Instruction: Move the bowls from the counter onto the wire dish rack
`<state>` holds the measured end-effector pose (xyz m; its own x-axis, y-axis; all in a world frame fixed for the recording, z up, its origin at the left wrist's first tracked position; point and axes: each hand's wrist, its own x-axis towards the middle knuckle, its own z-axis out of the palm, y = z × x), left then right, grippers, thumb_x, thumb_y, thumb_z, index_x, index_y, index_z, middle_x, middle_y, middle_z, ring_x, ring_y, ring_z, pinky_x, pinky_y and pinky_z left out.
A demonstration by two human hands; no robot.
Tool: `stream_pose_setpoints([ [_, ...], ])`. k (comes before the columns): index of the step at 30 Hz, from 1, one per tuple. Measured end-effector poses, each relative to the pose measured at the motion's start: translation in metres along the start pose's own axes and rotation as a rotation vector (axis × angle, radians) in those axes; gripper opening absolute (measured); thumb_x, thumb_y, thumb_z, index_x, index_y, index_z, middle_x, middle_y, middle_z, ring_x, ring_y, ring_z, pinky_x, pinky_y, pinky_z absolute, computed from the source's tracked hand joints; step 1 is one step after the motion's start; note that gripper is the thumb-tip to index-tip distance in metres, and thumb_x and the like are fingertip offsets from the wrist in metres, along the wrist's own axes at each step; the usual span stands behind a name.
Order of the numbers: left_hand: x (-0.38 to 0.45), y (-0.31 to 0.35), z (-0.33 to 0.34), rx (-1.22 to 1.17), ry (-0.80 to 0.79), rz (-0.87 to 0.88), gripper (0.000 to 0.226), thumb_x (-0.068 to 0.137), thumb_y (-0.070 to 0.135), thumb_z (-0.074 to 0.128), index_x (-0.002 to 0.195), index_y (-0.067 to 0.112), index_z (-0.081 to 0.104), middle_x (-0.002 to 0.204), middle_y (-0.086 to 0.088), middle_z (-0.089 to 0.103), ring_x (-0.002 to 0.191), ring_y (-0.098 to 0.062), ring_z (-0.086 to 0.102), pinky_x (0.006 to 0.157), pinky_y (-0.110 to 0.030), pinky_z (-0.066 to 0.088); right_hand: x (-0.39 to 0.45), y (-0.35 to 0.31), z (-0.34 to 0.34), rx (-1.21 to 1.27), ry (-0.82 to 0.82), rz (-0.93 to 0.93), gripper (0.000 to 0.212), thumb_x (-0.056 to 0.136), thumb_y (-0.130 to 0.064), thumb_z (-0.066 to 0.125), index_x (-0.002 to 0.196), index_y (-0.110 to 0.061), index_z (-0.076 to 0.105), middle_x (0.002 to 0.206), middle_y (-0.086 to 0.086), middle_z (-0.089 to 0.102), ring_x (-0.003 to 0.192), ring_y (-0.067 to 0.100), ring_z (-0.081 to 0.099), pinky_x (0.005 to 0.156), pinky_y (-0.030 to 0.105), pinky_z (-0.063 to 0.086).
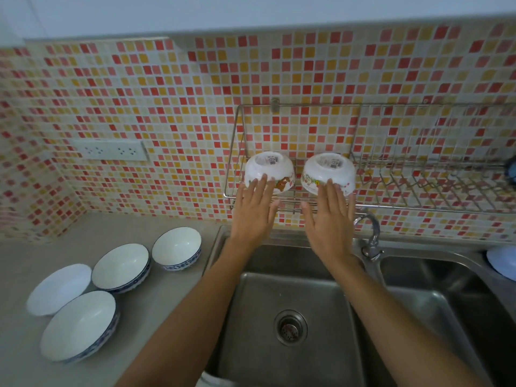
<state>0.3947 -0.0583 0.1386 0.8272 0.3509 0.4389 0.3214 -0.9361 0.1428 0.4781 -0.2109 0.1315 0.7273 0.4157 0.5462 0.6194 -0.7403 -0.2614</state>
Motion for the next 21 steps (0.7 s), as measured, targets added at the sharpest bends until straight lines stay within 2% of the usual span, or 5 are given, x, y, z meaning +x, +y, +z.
stream_pose_setpoints([
  [6, -0.071, -0.033, 0.004, -0.128, -0.032, -0.006, 0.058, 0.101, 0.044, 0.018, 0.153, 0.022, 0.004, 0.16, 0.001, -0.008, 0.148, -0.017, -0.012, 0.119, -0.035, -0.01, -0.064, -0.052, 0.026, 0.443, -0.019, 0.029, 0.06, 0.1, -0.042, 0.039, 0.152, -0.016, 0.023, 0.163, 0.002, 0.0, 0.147, 0.015, 0.002, 0.105, 0.028, 0.03],
  [10, -0.113, -0.095, 0.0, -0.106, -0.146, -0.179, 0.063, 0.097, 0.053, 0.013, 0.153, 0.024, 0.005, 0.162, 0.0, -0.004, 0.148, -0.019, -0.012, 0.12, -0.041, -0.008, -0.096, -0.1, 0.07, 0.554, -0.345, -0.028, 0.054, 0.097, -0.042, 0.046, 0.143, -0.016, 0.042, 0.15, 0.006, 0.041, 0.134, 0.021, 0.044, 0.108, 0.037, 0.04],
  [12, -0.128, -0.136, -0.011, -0.122, -0.171, -0.275, 0.066, 0.094, 0.055, 0.01, 0.153, 0.023, 0.01, 0.162, -0.002, -0.002, 0.149, -0.022, -0.008, 0.12, -0.042, -0.007, -0.105, -0.132, 0.087, 0.605, -0.464, -0.025, 0.044, 0.094, -0.033, 0.056, 0.134, -0.015, 0.053, 0.127, 0.006, 0.064, 0.108, 0.02, 0.064, 0.089, 0.03, 0.051],
  [15, -0.146, -0.198, -0.03, -0.107, -0.161, -0.402, 0.061, 0.097, 0.052, 0.021, 0.152, 0.025, 0.017, 0.162, -0.003, 0.003, 0.149, -0.024, 0.0, 0.117, -0.037, -0.009, -0.111, -0.189, 0.103, 0.628, -0.601, -0.013, 0.036, 0.091, -0.024, 0.061, 0.126, -0.015, 0.059, 0.102, 0.003, 0.07, 0.089, 0.018, 0.067, 0.074, 0.024, 0.048],
  [21, -0.198, -0.343, -0.06, -0.165, -0.029, -0.717, 0.055, 0.099, 0.04, 0.039, 0.149, 0.019, 0.027, 0.16, -0.008, 0.015, 0.147, -0.028, 0.016, 0.119, -0.043, 0.017, -0.115, -0.341, 0.146, 0.608, -0.781, -0.103, 0.034, 0.09, -0.03, 0.063, 0.121, -0.016, 0.062, 0.1, 0.006, 0.072, 0.09, 0.021, 0.067, 0.081, 0.029, 0.051],
])
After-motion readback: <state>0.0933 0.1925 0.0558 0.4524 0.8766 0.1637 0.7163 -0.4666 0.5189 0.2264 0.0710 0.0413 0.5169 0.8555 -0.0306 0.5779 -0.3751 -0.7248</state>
